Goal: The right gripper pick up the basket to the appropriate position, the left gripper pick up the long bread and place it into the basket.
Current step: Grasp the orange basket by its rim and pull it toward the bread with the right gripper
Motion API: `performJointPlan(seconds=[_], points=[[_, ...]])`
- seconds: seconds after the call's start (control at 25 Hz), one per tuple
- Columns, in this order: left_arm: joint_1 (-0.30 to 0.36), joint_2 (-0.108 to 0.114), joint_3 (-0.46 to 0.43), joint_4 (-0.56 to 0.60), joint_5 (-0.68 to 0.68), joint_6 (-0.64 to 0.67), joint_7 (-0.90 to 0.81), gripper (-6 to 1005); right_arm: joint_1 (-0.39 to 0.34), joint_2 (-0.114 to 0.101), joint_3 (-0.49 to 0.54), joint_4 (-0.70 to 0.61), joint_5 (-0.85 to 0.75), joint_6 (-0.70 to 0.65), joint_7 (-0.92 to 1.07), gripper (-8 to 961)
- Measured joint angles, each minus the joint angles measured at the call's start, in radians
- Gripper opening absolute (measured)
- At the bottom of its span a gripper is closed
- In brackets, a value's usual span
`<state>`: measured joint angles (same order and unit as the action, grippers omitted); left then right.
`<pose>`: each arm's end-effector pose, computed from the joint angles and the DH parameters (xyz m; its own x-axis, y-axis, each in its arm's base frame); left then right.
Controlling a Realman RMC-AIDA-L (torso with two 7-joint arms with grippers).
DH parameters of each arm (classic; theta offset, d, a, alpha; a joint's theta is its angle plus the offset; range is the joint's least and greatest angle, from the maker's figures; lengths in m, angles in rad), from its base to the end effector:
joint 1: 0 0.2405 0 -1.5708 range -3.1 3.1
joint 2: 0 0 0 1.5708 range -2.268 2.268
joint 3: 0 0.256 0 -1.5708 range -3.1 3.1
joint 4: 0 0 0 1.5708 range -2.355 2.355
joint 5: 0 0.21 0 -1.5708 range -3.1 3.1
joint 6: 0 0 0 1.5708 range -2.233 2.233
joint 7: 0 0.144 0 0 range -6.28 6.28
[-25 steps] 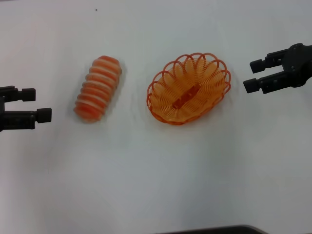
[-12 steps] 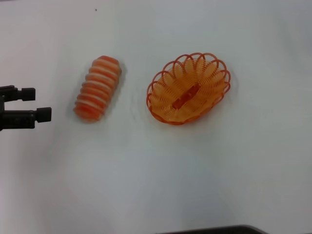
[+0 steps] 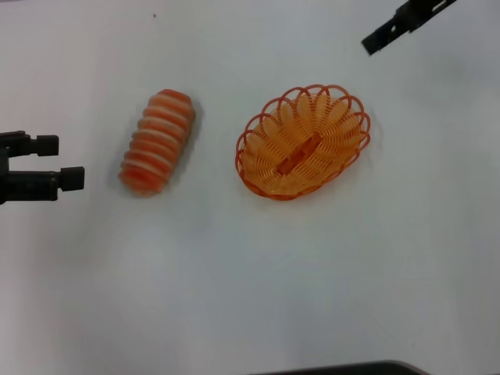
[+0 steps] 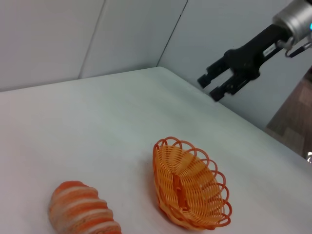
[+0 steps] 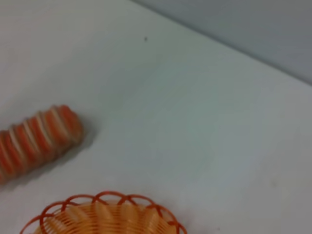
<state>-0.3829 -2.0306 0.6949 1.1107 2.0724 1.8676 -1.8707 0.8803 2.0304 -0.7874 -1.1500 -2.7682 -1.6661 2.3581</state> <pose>-0.2669 0.2910 0.0815 0.7366 0.5652 0.3714 0.6231 -0.7807 -0.0477 0.1793 0.4136 0.0830 0.6952 -0.7184 0.0244 -0.6268 -0.6225 -0.4687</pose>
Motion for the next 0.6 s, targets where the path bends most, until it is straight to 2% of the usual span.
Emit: performJointPlan(seconds=[0.16, 0.6], points=[[0.000, 0.000, 0.000, 0.000, 0.001, 0.000, 0.001, 902, -0.005, 0.010, -0.076, 0.077, -0.003, 0.086, 0.056, 790], [-0.008, -0.005, 0.000, -0.008, 0.027, -0.006, 0.001, 899, -0.016, 0.050, -0.139, 0.196, -0.005, 0.204, 0.046, 790]])
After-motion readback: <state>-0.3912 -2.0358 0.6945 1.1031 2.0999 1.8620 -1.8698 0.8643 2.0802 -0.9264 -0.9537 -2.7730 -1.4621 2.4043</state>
